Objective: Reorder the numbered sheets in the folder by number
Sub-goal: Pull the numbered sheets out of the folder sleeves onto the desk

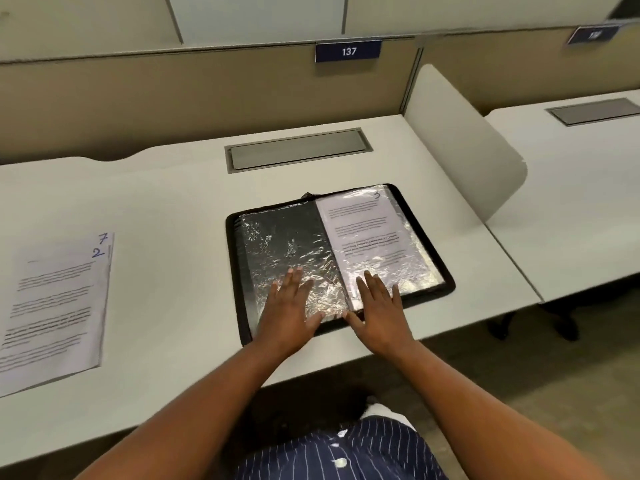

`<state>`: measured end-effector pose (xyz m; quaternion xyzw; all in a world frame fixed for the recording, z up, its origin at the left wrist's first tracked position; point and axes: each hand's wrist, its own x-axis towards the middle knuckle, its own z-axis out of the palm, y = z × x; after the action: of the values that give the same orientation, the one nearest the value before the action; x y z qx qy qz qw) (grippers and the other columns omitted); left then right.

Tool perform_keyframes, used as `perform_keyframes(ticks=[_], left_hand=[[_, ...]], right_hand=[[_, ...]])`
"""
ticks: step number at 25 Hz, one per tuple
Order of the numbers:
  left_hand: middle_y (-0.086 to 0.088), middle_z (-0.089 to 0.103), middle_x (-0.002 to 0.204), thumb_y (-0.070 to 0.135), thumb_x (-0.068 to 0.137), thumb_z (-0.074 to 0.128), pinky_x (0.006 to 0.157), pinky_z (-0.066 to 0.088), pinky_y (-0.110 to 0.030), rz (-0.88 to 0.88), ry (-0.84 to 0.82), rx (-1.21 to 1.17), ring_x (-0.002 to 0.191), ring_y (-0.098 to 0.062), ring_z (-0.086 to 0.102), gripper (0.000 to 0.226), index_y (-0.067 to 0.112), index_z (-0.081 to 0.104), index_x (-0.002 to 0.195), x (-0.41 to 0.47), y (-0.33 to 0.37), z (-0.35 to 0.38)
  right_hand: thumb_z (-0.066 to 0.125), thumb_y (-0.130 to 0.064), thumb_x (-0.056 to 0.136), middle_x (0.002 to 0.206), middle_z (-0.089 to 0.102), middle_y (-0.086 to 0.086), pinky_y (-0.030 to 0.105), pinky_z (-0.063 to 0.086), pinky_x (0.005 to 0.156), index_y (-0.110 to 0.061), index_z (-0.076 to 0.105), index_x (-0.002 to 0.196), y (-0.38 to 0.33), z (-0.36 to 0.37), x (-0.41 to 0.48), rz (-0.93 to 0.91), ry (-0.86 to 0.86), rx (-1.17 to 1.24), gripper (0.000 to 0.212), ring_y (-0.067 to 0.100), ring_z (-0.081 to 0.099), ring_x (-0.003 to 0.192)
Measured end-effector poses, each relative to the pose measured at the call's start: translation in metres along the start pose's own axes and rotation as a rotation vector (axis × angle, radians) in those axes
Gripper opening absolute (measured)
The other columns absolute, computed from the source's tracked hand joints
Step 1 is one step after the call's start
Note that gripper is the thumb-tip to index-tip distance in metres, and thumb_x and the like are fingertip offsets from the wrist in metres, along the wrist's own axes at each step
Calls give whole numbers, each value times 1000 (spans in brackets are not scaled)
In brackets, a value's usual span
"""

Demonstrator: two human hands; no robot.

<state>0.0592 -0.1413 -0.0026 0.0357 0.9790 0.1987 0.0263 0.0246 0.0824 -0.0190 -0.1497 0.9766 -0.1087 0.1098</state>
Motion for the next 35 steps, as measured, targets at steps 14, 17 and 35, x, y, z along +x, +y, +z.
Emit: perform_keyframes(ticks=[14,17,35], left_hand=[[-1,11,169,51,103,40,127,0,-44,-272,-146,-22,156,-18,5,66,24,22,160,58,147,88],[-1,28,165,48,104,42,127,7,-44,-353,-22,-163,154,-17,18,56,23,37,154,54,164,88],[-2,67,73,33,91,54,70,56,-39,-918,398,-329,72,-29,63,27,15,67,75,35,57,5]], right_hand=[[10,-75,98,171,-11,5,57,-15,123,-19,-5,164,164,-26,21,-129,-137,-133,88,22,-21,155],[16,-72,101,171,-6,0,55,-19,122,-16,3,164,164,-29,19,-270,-95,-85,86,18,-22,154],[12,-67,98,169,-9,-7,46,-16,124,-22,4,165,115,-19,7,-338,-87,-25,81,12,-14,156]])
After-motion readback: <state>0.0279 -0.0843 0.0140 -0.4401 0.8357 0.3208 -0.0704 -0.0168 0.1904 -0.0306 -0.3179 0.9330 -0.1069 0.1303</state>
